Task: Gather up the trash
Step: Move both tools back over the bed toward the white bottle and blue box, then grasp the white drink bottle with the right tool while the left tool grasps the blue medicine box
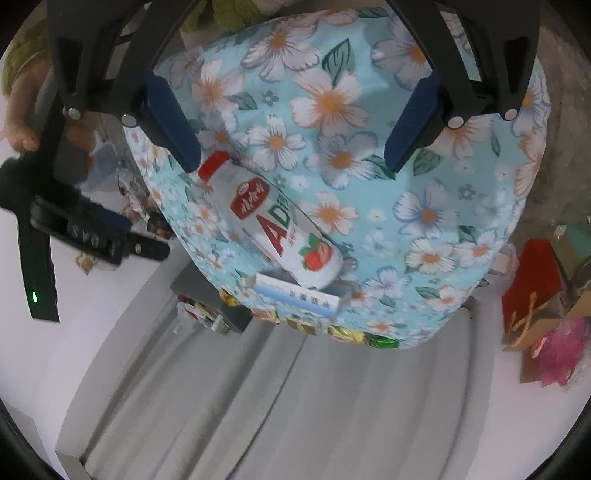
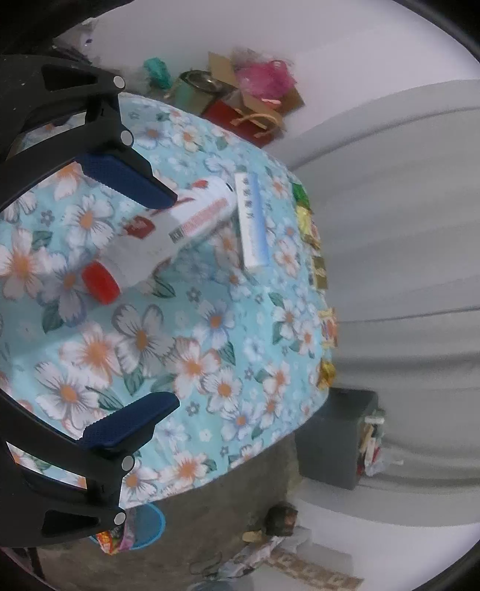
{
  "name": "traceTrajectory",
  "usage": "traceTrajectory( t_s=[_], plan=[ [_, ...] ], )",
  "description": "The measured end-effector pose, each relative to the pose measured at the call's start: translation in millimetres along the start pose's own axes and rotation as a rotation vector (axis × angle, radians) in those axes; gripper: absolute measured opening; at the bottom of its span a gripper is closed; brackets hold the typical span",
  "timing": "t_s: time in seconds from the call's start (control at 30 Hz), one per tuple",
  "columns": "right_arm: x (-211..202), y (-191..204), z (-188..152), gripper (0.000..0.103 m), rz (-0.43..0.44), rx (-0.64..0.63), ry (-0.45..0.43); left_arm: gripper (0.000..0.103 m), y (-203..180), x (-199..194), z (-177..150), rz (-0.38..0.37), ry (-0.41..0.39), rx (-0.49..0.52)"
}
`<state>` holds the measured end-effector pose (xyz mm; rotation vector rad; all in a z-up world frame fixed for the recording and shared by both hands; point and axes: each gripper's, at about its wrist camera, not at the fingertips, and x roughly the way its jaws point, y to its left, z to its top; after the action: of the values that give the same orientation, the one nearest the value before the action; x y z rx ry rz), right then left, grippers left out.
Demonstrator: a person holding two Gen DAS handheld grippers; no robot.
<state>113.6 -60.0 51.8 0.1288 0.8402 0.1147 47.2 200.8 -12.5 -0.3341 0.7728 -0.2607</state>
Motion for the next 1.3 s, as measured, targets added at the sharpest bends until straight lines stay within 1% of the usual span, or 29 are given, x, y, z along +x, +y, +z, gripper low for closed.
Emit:
traceTrajectory(
  t_s=[0.07, 0.17, 0.23, 0.3, 0.4, 0.47, 0.5, 0.63, 0.7, 0.83, 0.93, 1.0, 1.07, 1.13, 1.2, 1.3],
  plan=[
    [-2, -7, -2, 0.095, -0.015, 0.02, -0.009, 0.097, -2, 2, -6, 0.002, 0.004, 0.019],
    [-8, -20, -7, 0.095, 0.021, 0.043, -0.02, 0.097, -4, 9, -12, -0.005, 0.034, 0.018],
    [-10, -31, -10, 0.095, 0.068, 0.05, -0.008, 0.097, -5, 8, -14, -0.025, 0.028, 0.027],
    [-8, -38, -14, 0.095, 0.103, 0.063, 0.007, 0.097, -7, 7, -17, -0.044, 0.008, 0.06],
    [4, -47, -21, 0.095, 0.173, 0.092, 0.047, 0.097, -7, 13, -20, -0.044, 0.012, 0.097],
    [13, -49, -24, 0.095, 0.201, 0.107, 0.072, 0.097, -4, 17, -20, -0.042, 0.018, 0.093],
    [19, -50, -26, 0.095, 0.221, 0.11, 0.089, 0.097, 0, 20, -21, -0.046, 0.02, 0.076],
    [38, -40, -24, 0.092, 0.297, 0.084, 0.139, 0.097, 9, 26, -19, -0.067, 0.019, 0.03],
    [50, -25, -17, 0.091, 0.339, 0.019, 0.161, 0.097, 14, 29, -16, -0.063, 0.011, 0.018],
    [77, 5, -3, 0.089, 0.353, -0.121, 0.204, 0.097, 21, 32, -9, -0.051, -0.006, -0.001],
    [104, 26, 5, 0.087, 0.386, -0.203, 0.273, 0.097, 27, 35, 1, -0.035, -0.009, -0.027],
    [121, 39, 7, 0.08, 0.368, -0.25, 0.328, 0.097, 32, 36, 9, -0.036, -0.011, -0.055],
    [129, 46, 7, 0.079, 0.386, -0.286, 0.36, 0.097, 34, 36, 17, -0.039, -0.018, -0.071],
    [134, 51, 5, 0.075, 0.418, -0.285, 0.394, 0.097, 32, 32, 29, -0.03, -0.044, -0.069],
    [136, 49, 2, 0.062, 0.468, -0.246, 0.433, 0.097, 30, 29, 40, -0.018, -0.072, -0.057],
    [126, 44, -6, 0.061, 0.439, -0.239, 0.419, 0.097, 27, 21, 59, -0.021, -0.126, -0.047]
  ],
)
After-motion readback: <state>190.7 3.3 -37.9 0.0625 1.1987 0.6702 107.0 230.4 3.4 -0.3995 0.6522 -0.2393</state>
